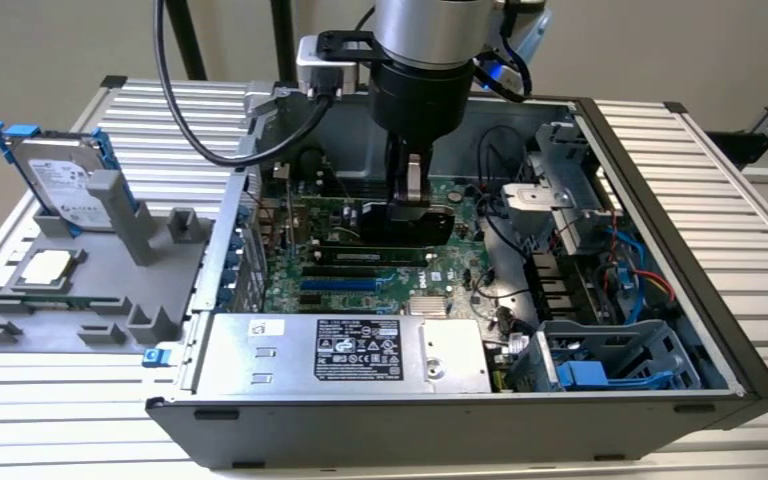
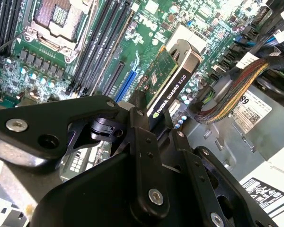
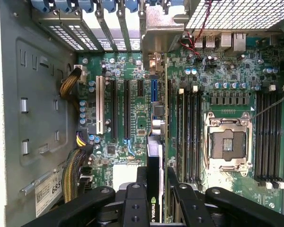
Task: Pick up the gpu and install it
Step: 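Insert the gpu into the slot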
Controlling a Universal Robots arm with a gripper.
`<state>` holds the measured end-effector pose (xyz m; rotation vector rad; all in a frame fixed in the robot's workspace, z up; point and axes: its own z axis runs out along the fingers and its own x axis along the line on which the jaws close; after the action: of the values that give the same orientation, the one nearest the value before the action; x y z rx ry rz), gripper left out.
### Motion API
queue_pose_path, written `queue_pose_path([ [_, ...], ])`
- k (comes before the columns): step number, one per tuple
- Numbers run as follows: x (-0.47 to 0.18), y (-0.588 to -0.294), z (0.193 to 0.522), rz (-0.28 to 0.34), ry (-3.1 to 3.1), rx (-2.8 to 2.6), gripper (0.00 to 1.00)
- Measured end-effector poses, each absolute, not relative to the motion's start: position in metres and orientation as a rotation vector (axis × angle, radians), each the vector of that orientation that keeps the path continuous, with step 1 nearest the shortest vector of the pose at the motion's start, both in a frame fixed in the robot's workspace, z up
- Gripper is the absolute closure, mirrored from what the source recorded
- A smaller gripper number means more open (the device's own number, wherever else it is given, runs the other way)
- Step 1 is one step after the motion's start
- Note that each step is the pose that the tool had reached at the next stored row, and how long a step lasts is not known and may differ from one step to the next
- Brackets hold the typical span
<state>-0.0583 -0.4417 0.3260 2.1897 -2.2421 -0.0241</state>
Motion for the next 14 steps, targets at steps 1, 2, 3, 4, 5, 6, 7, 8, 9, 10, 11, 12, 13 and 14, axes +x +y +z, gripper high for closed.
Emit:
queue_pose_path([
  [1, -0.0583, -0.4417, 0.326, -0.024, -2.242, 2.19, 1.0],
  [2, -0.0583, -0.4417, 0.326, -0.024, -2.242, 2.19, 1.0],
  [3, -0.0583, -0.4417, 0.326, -0.024, -2.242, 2.19, 1.0],
  [4, -0.0583, -0.4417, 0.3259, -0.024, -2.242, 2.19, 1.0],
  [5, -0.0583, -0.4417, 0.3259, -0.024, -2.242, 2.19, 1.0],
  [6, -0.0583, -0.4417, 0.3257, -0.024, -2.242, 2.19, 1.0],
  [7, -0.0583, -0.4417, 0.3253, -0.024, -2.242, 2.19, 1.0],
  [8, -0.0583, -0.4417, 0.325, -0.024, -2.242, 2.19, 1.0],
  [9, -0.0583, -0.4417, 0.3247, -0.024, -2.242, 2.19, 1.0],
  [10, -0.0583, -0.4417, 0.3242, -0.024, -2.242, 2.19, 1.0],
  [11, -0.0583, -0.4417, 0.3238, -0.024, -2.242, 2.19, 1.0],
  [12, -0.0583, -0.4417, 0.3231, -0.024, -2.242, 2.19, 1.0],
  [13, -0.0583, -0.4417, 0.3224, -0.024, -2.242, 2.19, 1.0],
  [14, -0.0583, -0.4417, 0.3217, -0.023, -2.242, 2.189, 1.0],
])
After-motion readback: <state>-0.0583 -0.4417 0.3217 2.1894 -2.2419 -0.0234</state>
